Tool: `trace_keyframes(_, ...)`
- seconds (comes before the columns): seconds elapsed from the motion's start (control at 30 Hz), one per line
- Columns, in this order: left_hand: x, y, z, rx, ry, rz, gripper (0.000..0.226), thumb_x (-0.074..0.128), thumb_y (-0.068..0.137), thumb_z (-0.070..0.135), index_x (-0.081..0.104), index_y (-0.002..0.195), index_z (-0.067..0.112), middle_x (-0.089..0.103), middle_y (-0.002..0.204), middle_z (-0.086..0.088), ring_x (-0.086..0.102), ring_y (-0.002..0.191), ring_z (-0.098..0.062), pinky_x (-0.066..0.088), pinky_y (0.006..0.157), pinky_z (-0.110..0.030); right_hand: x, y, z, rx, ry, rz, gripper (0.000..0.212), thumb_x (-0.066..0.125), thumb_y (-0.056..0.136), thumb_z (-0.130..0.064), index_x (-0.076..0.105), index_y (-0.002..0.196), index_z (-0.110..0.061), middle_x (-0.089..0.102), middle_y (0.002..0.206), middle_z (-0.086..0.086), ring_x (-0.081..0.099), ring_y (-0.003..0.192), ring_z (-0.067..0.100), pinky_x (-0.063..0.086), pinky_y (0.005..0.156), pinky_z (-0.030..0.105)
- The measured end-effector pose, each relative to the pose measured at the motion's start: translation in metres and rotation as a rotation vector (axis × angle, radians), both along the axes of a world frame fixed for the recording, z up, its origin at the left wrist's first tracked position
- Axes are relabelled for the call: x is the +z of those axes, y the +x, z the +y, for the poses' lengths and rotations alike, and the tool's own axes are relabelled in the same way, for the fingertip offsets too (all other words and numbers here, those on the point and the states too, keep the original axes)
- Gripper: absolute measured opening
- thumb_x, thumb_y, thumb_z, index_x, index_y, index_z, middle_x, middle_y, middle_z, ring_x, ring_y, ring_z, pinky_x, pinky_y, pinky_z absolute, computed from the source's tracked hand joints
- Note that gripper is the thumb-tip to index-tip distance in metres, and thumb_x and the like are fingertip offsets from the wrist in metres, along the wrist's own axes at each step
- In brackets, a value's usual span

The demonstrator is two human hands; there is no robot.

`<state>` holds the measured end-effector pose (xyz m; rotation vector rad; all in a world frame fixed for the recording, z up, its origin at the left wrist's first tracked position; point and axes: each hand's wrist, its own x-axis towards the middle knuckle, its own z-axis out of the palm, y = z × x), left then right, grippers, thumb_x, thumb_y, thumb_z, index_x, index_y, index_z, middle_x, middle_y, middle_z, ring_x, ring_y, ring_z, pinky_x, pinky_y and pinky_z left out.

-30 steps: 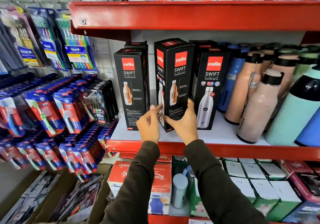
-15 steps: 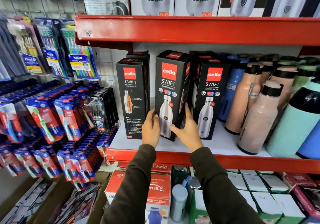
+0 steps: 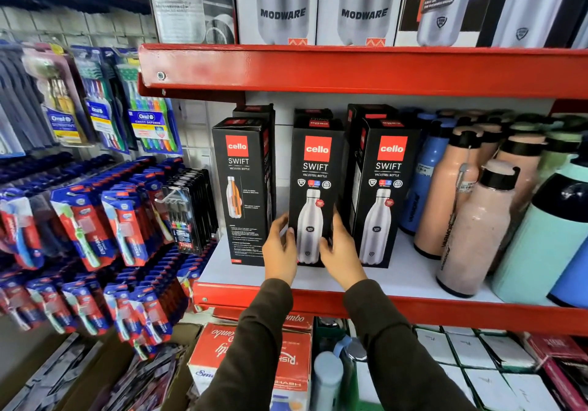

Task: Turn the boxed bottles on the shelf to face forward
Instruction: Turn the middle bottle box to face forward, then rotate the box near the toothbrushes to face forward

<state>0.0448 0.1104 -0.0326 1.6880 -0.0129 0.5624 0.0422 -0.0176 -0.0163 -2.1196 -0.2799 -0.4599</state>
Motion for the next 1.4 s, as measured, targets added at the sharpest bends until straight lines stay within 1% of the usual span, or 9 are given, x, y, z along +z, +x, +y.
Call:
trace_keyframes(0.23, 0.0, 0.0, 0.0, 0.015, 0.006, 0.02, 0.038, 0.047, 0.099, 0.013, 0.05, 0.137, 0.018, 0.064, 0.129, -0.006, 0.06, 0.11, -0.016, 0.045, 0.097, -0.027, -0.003, 0.001, 0.004, -0.025, 0.021, -0.04, 0.072, 0.047, 0.092, 0.004, 0.016, 0.153, -0.019, 0.04, 0.151, 0.01, 0.041, 0.138, 0.024, 0.033, 0.116, 0.039)
trace_keyframes(0.4, 0.0, 0.0, -0.002, -0.003, 0.013, 0.026, 0.035, 0.049, 0.099, 0.013, 0.051, 0.132, 0.021, 0.064, 0.123, -0.001, 0.06, 0.097, -0.005, 0.042, 0.086, -0.01, -0.005, -0.001, 0.003, -0.066, 0.04, -0.057, 0.07, 0.045, 0.091, 0.007, 0.021, 0.151, -0.018, 0.043, 0.149, 0.009, 0.041, 0.137, 0.021, 0.029, 0.111, 0.024)
trace_keyframes(0.67, 0.002, -0.005, -0.002, -0.013, 0.001, 0.021, 0.038, 0.047, 0.099, 0.012, 0.049, 0.137, 0.018, 0.061, 0.133, -0.004, 0.057, 0.111, -0.009, 0.039, 0.094, -0.016, -0.007, -0.004, 0.007, -0.096, 0.062, -0.053, 0.069, 0.051, 0.092, 0.001, 0.021, 0.151, -0.018, 0.039, 0.151, 0.011, 0.038, 0.139, 0.023, 0.026, 0.109, 0.023)
trace_keyframes(0.8, 0.003, -0.018, 0.003, 0.001, 0.003, -0.135, 0.042, 0.045, 0.1, 0.007, 0.048, 0.14, 0.016, 0.057, 0.139, -0.001, 0.053, 0.118, 0.003, 0.038, 0.095, -0.001, -0.007, -0.018, 0.017, -0.224, 0.219, -0.244, 0.06, 0.055, 0.091, -0.007, 0.035, 0.144, -0.025, 0.041, 0.14, 0.001, 0.045, 0.129, 0.014, 0.036, 0.108, 0.025)
trace_keyframes(0.97, 0.016, -0.028, 0.032, 0.228, 0.106, -0.441, 0.034, 0.045, 0.099, 0.006, 0.057, 0.129, 0.015, 0.058, 0.128, -0.002, 0.052, 0.124, -0.011, 0.039, 0.107, -0.022, 0.006, -0.032, 0.039, -0.236, 0.255, -0.483, 0.038, 0.054, 0.091, -0.009, 0.054, 0.125, -0.026, 0.048, 0.115, -0.003, 0.054, 0.101, 0.012, 0.048, 0.093, 0.028)
trace_keyframes(1.07, 0.025, -0.024, 0.053, 0.328, 0.056, -0.422, 0.039, 0.045, 0.099, 0.008, 0.05, 0.137, 0.013, 0.045, 0.141, -0.007, 0.04, 0.133, -0.01, 0.025, 0.112, -0.012, 0.013, -0.032, 0.063, -0.086, 0.245, -0.41, 0.038, 0.051, 0.094, -0.009, 0.054, 0.128, -0.023, 0.052, 0.12, -0.001, 0.055, 0.1, 0.003, 0.046, 0.087, 0.016)
trace_keyframes(1.23, 0.032, -0.016, 0.079, 0.085, -0.123, -0.119, 0.053, 0.034, 0.105, 0.03, 0.02, 0.155, 0.017, 0.021, 0.163, -0.003, 0.019, 0.151, -0.016, 0.014, 0.119, -0.024, 0.007, -0.024, 0.097, 0.129, 0.171, 0.018, 0.057, 0.044, 0.099, -0.014, 0.023, 0.151, -0.02, 0.031, 0.156, 0.002, 0.029, 0.14, 0.005, 0.024, 0.113, 0.018)
trace_keyframes(1.3, 0.032, -0.016, 0.087, 0.013, -0.196, -0.024, 0.055, 0.03, 0.105, 0.038, 0.017, 0.156, 0.023, 0.021, 0.164, 0.001, 0.02, 0.15, -0.015, 0.014, 0.117, -0.024, 0.005, -0.02, 0.103, 0.162, 0.16, 0.112, 0.058, 0.043, 0.099, -0.012, 0.02, 0.152, -0.019, 0.035, 0.154, 0.003, 0.031, 0.133, 0.0, 0.02, 0.103, 0.005)
trace_keyframes(1.4, 0.027, -0.012, 0.097, -0.05, -0.267, 0.095, 0.057, 0.026, 0.102, 0.048, 0.035, 0.15, 0.019, 0.04, 0.155, -0.008, 0.036, 0.144, -0.021, 0.022, 0.122, -0.034, 0.002, -0.016, 0.11, 0.19, 0.128, 0.183, 0.061, 0.041, 0.096, -0.004, 0.02, 0.152, -0.018, 0.039, 0.151, 0.006, 0.037, 0.131, 0.008, 0.023, 0.098, 0.006)
